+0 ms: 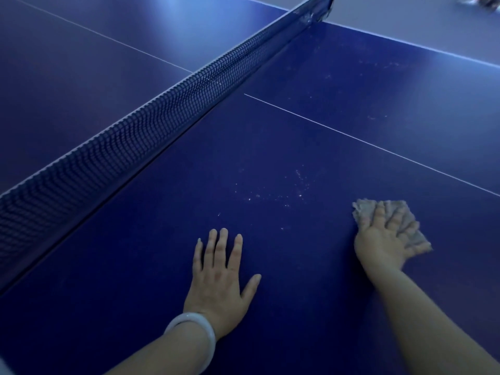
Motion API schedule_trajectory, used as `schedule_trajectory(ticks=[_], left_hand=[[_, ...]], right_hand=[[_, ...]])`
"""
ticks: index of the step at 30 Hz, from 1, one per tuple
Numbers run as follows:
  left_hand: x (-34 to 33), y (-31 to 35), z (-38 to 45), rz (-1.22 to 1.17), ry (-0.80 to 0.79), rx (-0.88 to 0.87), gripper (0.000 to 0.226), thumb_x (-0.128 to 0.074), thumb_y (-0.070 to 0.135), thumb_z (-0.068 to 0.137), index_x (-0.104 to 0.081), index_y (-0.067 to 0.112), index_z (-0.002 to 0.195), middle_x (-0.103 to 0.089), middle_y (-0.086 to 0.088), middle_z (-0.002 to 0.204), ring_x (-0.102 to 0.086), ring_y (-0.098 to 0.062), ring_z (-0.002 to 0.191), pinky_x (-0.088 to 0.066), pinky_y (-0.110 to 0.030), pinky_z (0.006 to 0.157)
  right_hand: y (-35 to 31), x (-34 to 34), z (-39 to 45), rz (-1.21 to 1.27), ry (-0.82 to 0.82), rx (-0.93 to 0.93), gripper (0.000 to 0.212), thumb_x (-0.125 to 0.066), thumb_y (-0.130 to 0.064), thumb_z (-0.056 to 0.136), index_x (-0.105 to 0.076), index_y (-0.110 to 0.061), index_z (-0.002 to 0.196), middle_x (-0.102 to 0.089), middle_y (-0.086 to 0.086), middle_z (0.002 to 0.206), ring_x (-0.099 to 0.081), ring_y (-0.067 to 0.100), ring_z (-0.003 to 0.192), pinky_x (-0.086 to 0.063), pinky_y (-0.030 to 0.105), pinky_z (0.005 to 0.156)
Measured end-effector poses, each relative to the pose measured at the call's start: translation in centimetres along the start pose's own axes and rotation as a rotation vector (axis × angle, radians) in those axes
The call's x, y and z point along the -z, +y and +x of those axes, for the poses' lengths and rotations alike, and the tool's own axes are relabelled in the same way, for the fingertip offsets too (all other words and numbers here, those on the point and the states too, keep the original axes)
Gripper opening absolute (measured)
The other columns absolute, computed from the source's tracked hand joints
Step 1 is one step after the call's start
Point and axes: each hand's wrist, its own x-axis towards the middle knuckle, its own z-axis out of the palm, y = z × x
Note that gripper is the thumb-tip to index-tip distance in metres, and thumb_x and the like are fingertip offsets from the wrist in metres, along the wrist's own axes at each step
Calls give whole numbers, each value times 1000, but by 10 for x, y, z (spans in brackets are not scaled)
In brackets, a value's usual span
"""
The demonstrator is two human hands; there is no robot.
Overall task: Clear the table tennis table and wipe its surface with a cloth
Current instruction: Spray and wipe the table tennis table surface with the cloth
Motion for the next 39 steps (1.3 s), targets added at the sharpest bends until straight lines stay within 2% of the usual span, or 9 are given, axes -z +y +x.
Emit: schedule_trajectory(ticks=[6,13,15,21,25,29,33,35,39], left_hand=[[7,2,-2,12,-32,12,81,-18,67,91,-29,15,152,-25,-15,158,-16,-32,148,-13,-53,115],[5,1,-1,22,-3,-4,78,-29,65,90,-40,14,148,-37,-16,152,-29,-33,144,-19,-53,111],[4,1,-1,24,4,-1,78,-30,66,90,-40,14,148,-37,-16,152,-29,-33,144,-18,-53,111],[7,1,-2,30,-1,15,78,-29,66,90,-36,16,149,-35,-14,154,-27,-31,145,-17,-51,111],[8,1,-2,34,-16,18,79,-27,67,89,-36,17,150,-34,-14,154,-27,-30,145,-16,-50,112],[8,2,-1,30,-9,2,78,-28,67,90,-38,16,149,-36,-14,153,-29,-31,144,-17,-50,111],[5,1,-1,21,-32,19,82,-14,71,90,-15,22,156,-12,-9,162,0,-25,150,-1,-47,118],[3,1,-1,27,-22,23,83,-6,73,88,0,26,156,3,-6,163,16,-21,149,8,-47,119],[7,4,-3,21,-13,40,84,-4,73,86,0,27,156,3,-4,164,15,-18,149,6,-45,120]], right_hand=[[-53,-33,-54,-186,-18,818,58,-3,-57,97,17,-38,149,30,-7,158,30,27,145,24,57,111],[-51,16,73,34,-31,20,62,-11,-56,100,6,-32,155,15,4,163,14,38,148,11,72,109],[-82,24,92,88,-103,-34,64,-10,-59,99,8,-34,155,17,5,162,17,38,147,11,73,107],[-179,-12,29,-53,-185,663,56,-17,-47,104,2,-36,155,19,-3,162,17,38,147,9,70,110],[-156,-33,-19,-188,-163,1146,60,-5,-56,97,8,-39,153,19,-7,162,23,30,147,18,62,112],[-98,-6,60,-194,-51,780,60,-26,-37,103,1,-31,156,22,-5,161,17,37,147,3,73,109],[-58,12,76,6,-48,229,57,-10,-49,102,2,-34,155,17,-4,162,14,36,148,6,71,110],[-70,-1,39,-15,-14,279,57,-14,-46,103,-2,-30,156,15,1,163,12,41,147,5,74,108],[-107,-43,-65,-115,30,878,60,-19,-46,102,1,-28,155,15,2,163,17,40,147,8,72,109]])
